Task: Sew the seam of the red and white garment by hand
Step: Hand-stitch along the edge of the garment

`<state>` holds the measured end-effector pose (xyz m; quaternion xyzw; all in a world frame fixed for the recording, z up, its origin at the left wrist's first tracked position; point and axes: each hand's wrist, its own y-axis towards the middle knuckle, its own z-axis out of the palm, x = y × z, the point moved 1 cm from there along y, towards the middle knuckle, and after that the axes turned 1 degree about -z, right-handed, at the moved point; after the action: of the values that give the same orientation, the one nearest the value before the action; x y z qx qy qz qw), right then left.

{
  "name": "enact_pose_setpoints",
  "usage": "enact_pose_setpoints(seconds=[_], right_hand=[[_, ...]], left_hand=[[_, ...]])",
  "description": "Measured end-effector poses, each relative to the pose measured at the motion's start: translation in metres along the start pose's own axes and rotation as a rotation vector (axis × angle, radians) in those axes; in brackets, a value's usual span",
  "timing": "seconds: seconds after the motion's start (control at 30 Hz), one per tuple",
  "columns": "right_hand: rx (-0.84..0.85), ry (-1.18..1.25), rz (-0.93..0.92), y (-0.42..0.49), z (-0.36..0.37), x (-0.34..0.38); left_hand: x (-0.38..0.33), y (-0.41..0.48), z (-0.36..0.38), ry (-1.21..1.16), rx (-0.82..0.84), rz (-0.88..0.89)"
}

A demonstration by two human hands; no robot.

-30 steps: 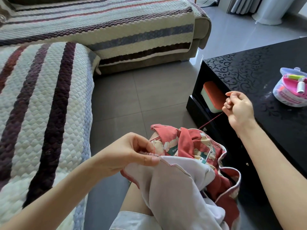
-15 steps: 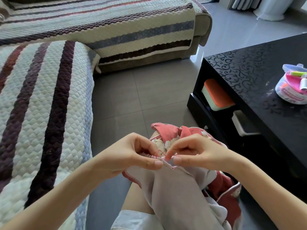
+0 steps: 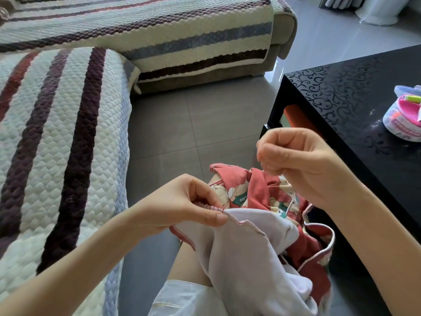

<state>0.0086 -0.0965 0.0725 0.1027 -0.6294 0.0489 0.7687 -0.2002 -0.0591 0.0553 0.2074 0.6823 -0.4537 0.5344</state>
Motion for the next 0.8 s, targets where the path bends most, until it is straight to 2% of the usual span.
enact_pose_setpoints(seconds=[0.27,0.33,0.4,0.47,0.6,0.7,0.8], right_hand=[[-0.173,0.010,0.026,0.008,-0.001,0.005],[-0.256,-0.075,0.031,0.009,-0.005,-0.001],[-0.289,-0.285,0.030,0.007,-0.005,-0.011],[-0.224,-0.407,0.053,0.002,0.001,-0.024],[-0.068,-0.409,0.025,-0.021,0.015,-0.045],[-0.020,-0.561,-0.037,-0.036,0.022,-0.057],[-0.032,-0.572,-0.041,-0.040,0.023,-0.062]], left_hand=[[0.000,-0.001,0.000,-0.004,-0.029,0.001],[0.001,-0.002,0.000,-0.027,-0.043,0.001],[0.003,-0.002,-0.001,-0.052,-0.053,-0.011],[0.005,-0.002,-0.002,-0.083,-0.061,-0.022],[0.006,-0.002,-0.004,-0.138,-0.075,-0.034],[0.005,-0.001,-0.004,-0.149,-0.070,-0.042],[0.005,0.001,-0.003,-0.150,-0.057,-0.048]])
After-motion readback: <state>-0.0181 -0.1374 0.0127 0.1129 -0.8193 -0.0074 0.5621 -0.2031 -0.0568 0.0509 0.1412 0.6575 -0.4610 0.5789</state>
